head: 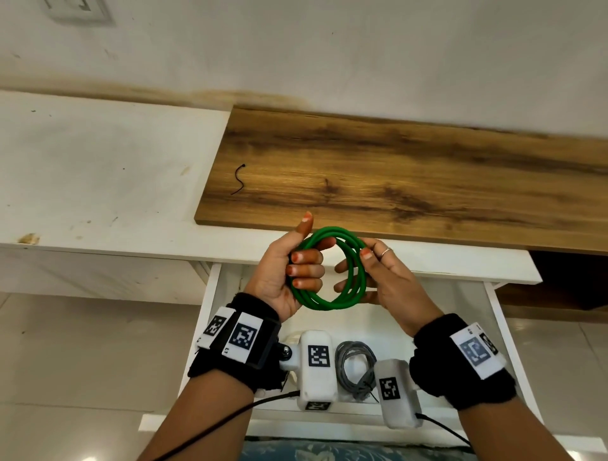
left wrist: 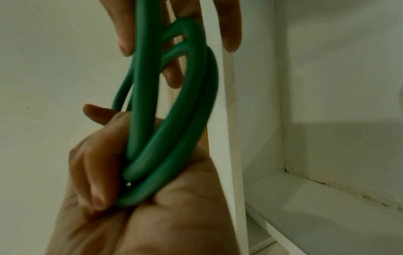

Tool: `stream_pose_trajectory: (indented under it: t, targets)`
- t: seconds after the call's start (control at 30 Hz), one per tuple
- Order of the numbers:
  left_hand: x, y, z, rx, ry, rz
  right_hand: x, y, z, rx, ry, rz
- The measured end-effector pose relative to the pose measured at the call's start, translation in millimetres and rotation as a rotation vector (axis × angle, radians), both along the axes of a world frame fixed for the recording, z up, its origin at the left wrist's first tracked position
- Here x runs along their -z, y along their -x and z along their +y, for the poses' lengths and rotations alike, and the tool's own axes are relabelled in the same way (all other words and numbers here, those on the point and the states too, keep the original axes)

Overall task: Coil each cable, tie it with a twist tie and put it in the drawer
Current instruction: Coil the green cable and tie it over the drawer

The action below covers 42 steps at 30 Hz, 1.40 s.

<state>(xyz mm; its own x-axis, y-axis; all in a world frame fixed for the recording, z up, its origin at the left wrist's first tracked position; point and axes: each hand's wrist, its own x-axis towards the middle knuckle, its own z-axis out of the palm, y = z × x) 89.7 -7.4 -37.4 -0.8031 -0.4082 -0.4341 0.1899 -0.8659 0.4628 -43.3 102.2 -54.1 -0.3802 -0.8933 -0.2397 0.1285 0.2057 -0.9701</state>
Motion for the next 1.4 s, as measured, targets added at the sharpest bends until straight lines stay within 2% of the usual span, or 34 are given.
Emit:
stream_pose_trajectory:
  t: [0.27, 0.53, 0.63, 0.73, 0.83, 1.0, 1.17, 1.33, 1.4]
  targets:
    - [-1, -9, -13, 0.036, 0.199, -0.308, 20, -8, -9, -0.093, -0.055, 0.339]
    - [0, -29, -27, 0.228, 0.293, -0.497, 0, 2, -29, -0.089, -0.130, 0.742]
    - [1, -34, -31, 0.241, 0.329, -0.548, -15, 4, -64, -0.191, -0.152, 0.847]
    - [2, -39, -36, 0.241, 0.359, -0.587, -28, 1, -112, -0.386, -0.215, 0.973]
    - [3, -42, -39, 0.239, 0.385, -0.618, -33, -6, -160, -0.508, -0.277, 1.162]
    - [3, -42, -42, 0.254, 0.416, -0.654, -20, -14, -221, -0.605, -0.280, 1.161]
    - [6, -48, -46, 0.240, 0.404, -0.674, -9, -24, -253, -0.634, -0.268, 1.310]
    - [6, -50, -47, 0.221, 0.391, -0.672, -7, -29, -267, -0.604, -0.372, 1.590]
    - [6, -49, -47, 0.216, 0.391, -0.670, -9, -31, -267, -0.569, -0.408, 1.618]
